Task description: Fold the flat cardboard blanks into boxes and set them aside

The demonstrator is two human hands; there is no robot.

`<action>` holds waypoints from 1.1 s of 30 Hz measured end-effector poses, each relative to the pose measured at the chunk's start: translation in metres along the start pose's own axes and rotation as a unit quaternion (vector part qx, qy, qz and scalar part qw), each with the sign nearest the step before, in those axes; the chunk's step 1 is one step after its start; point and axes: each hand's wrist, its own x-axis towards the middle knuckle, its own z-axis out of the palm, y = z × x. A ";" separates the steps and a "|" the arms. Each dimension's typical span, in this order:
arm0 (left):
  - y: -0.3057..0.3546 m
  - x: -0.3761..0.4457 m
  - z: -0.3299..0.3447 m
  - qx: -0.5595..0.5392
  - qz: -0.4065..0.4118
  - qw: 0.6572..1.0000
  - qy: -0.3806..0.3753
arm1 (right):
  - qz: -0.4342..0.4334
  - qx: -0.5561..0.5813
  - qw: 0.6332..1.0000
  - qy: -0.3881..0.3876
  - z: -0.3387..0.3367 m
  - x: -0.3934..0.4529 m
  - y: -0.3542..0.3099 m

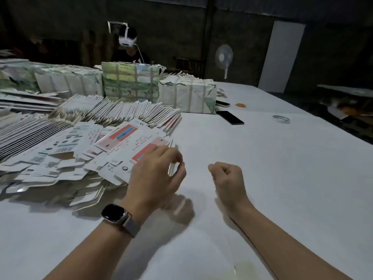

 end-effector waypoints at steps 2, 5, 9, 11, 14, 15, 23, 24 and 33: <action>-0.009 0.002 0.005 0.184 -0.053 0.978 -0.081 | -0.003 -0.003 1.000 -0.006 0.000 0.000 -0.001; -0.018 0.003 0.010 0.286 -0.149 0.930 -0.173 | 0.016 0.012 1.000 -0.011 -0.001 0.001 0.001; -0.008 0.000 0.013 0.296 -0.083 0.942 -0.136 | 0.001 0.007 1.000 -0.014 0.001 0.002 -0.001; 0.000 -0.002 0.011 0.277 -0.068 0.952 -0.108 | -0.005 0.001 1.000 -0.014 0.002 0.001 -0.002; 0.010 -0.001 0.007 0.264 -0.037 0.961 -0.068 | 0.006 0.017 1.000 -0.006 -0.001 0.001 -0.004; 0.012 0.002 0.003 0.243 -0.022 0.969 -0.038 | 0.009 0.030 0.999 -0.004 -0.002 0.001 -0.006; 0.034 -0.002 0.006 -0.308 -0.158 0.938 0.034 | 0.004 0.133 0.989 -0.070 -0.001 -0.006 -0.024; 0.036 -0.005 0.011 -0.355 -0.189 0.915 0.007 | 0.006 0.152 0.985 -0.084 0.001 -0.008 -0.027; 0.041 -0.028 0.031 -0.438 -0.241 0.854 -0.144 | 0.035 0.192 0.971 -0.136 0.011 -0.026 -0.031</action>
